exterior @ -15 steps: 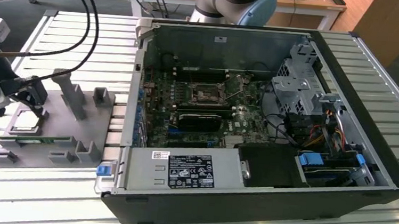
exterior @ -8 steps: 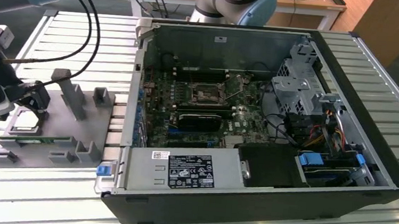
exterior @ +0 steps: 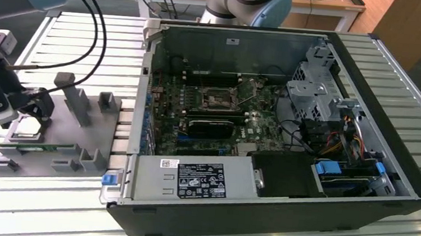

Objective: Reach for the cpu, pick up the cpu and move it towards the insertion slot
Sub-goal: 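Pick up the cpu and move it towards the insertion slot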

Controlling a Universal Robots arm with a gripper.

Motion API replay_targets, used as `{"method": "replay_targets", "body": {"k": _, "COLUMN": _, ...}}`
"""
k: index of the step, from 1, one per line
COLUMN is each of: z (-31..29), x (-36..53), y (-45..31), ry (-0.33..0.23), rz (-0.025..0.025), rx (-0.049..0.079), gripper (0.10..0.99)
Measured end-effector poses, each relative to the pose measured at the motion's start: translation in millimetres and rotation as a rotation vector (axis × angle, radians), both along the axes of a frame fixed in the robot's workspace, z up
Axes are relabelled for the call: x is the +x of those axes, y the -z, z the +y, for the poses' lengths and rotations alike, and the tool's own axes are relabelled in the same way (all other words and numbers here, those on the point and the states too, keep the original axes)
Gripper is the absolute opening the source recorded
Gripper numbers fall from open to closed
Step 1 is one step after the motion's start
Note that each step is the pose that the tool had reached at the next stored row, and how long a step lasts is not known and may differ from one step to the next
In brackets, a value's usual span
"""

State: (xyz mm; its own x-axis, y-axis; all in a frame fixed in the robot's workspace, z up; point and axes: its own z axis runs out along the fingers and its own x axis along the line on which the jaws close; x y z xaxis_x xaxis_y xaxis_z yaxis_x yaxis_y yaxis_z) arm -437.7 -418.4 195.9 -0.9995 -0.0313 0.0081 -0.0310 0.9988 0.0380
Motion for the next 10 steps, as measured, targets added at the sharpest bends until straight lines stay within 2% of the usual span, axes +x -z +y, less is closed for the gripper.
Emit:
{"method": "replay_targets", "body": {"k": 2, "z": 0.1, "x": -1.0, "y": 0.7, "ry": 0.0, "rz": 0.0001, "rx": 0.002, "gripper": 0.765}}
{"method": "replay_targets", "body": {"k": 3, "z": 0.1, "x": -1.1, "y": 1.2, "ry": 0.0, "rz": -0.0002, "rx": 0.003, "gripper": 0.694}}
{"method": "replay_targets", "body": {"k": 10, "z": 1.2, "x": -1.2, "y": 4.9, "ry": 0.0, "rz": -0.0001, "rx": 0.007, "gripper": 0.694}}
